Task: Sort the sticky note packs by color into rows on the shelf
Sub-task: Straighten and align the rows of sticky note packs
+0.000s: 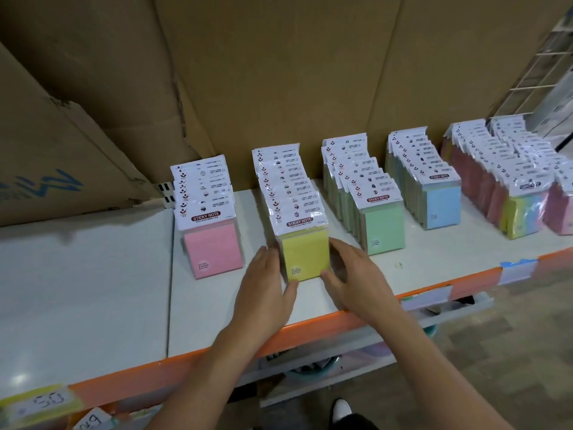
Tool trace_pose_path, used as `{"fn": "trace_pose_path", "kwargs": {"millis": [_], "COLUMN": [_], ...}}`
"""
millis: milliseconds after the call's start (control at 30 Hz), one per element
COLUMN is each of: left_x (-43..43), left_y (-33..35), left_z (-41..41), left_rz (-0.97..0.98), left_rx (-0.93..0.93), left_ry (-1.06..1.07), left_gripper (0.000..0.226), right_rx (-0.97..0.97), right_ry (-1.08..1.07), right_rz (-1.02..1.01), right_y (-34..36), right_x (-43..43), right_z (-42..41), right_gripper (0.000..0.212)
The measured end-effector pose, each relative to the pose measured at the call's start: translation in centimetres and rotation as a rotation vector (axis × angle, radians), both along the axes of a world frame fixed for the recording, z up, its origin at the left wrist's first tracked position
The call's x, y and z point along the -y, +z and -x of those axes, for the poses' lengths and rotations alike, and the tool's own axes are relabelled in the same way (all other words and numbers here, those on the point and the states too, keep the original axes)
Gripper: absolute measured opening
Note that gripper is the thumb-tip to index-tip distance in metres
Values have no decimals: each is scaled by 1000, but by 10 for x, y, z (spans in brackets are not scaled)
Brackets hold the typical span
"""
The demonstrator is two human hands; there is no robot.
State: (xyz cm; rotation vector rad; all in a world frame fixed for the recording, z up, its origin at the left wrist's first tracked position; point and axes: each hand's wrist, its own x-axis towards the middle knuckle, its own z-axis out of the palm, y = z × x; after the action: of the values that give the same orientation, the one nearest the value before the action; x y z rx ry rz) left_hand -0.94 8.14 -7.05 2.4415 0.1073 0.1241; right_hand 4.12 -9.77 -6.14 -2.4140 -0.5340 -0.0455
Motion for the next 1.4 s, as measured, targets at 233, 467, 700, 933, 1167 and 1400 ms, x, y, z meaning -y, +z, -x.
{"fn": "trace_pose_path", "kwargs": {"millis": [233, 467, 700, 933, 1167, 1400], "left_x": [3, 62, 151, 158, 149, 152], "left_y": [9, 29, 33, 28, 18, 18], "left_z": [23, 22, -43, -94, -99, -108], "left_rz": [-82, 19, 137, 205, 317, 605], "left_rx": [97, 376, 55, -48, -10, 62], "left_ry": [141, 268, 168, 220, 245, 394], "left_gripper": [36, 6, 46, 92, 72, 62], "right_rx": [-228, -262, -208, -169, -177, -275], "right_ry": [-142, -147, -136, 115, 215, -15], "right_rz": [-388, -550, -236, -6, 12, -343], "right_y": [8, 11, -2, 4, 7, 0], "right_x": [19, 77, 136, 136, 119, 112], "right_z": [0, -34, -86, -100, -106, -102], "right_gripper": [26, 22, 40, 70, 69, 52]}}
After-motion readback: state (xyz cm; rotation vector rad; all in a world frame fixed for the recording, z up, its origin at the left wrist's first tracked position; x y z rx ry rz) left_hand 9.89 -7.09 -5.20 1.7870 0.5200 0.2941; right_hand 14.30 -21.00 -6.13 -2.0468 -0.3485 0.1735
